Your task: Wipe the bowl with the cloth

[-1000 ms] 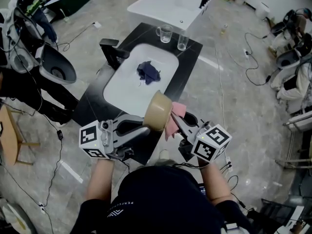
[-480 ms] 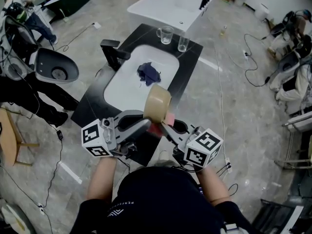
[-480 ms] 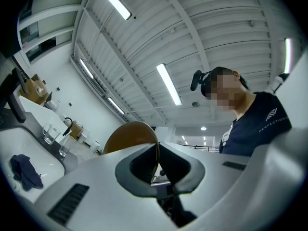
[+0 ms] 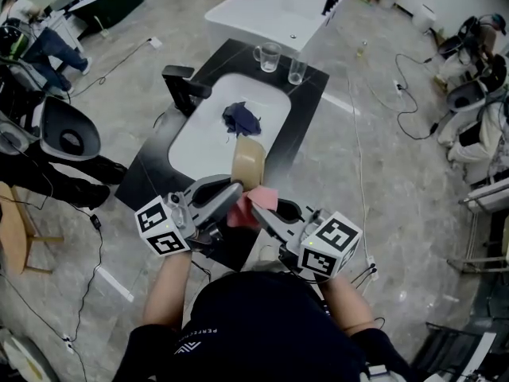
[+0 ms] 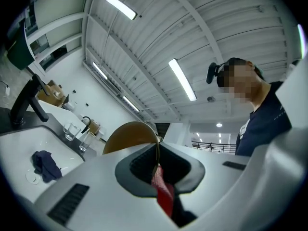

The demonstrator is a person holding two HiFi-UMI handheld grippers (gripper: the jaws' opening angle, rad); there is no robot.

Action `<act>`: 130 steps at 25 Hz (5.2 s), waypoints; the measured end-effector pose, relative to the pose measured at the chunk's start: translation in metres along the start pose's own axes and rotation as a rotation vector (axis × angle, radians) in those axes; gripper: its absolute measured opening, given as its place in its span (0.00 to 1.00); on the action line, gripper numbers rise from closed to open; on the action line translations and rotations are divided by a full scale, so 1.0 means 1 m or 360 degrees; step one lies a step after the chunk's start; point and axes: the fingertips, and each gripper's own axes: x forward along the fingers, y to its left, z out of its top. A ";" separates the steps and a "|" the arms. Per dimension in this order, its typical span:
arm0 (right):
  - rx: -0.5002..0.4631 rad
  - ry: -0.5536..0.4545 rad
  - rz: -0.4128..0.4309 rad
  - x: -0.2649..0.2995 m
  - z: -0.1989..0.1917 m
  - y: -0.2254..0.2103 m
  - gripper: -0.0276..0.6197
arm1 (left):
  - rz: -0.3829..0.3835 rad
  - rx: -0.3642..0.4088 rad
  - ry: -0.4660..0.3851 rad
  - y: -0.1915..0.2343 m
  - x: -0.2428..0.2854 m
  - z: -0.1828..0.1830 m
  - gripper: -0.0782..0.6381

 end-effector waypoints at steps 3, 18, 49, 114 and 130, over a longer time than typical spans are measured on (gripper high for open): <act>-0.0009 -0.0021 -0.0007 -0.002 0.005 0.001 0.11 | 0.0015 -0.0012 0.0026 0.004 -0.001 -0.007 0.14; 0.0007 -0.0175 -0.0140 -0.018 0.031 -0.025 0.11 | 0.0041 -0.0108 0.0092 0.013 -0.010 -0.031 0.14; 0.0025 -0.0295 -0.0333 -0.032 0.039 -0.052 0.11 | -0.0224 -0.0181 -0.0052 -0.032 -0.003 -0.016 0.14; 0.0076 -0.0174 -0.0249 -0.022 0.008 -0.023 0.11 | 0.0621 0.0411 0.0461 0.012 -0.027 -0.050 0.14; -0.0009 -0.0075 -0.0399 -0.020 -0.015 -0.029 0.11 | 0.0855 0.0647 0.0523 0.013 -0.045 -0.055 0.14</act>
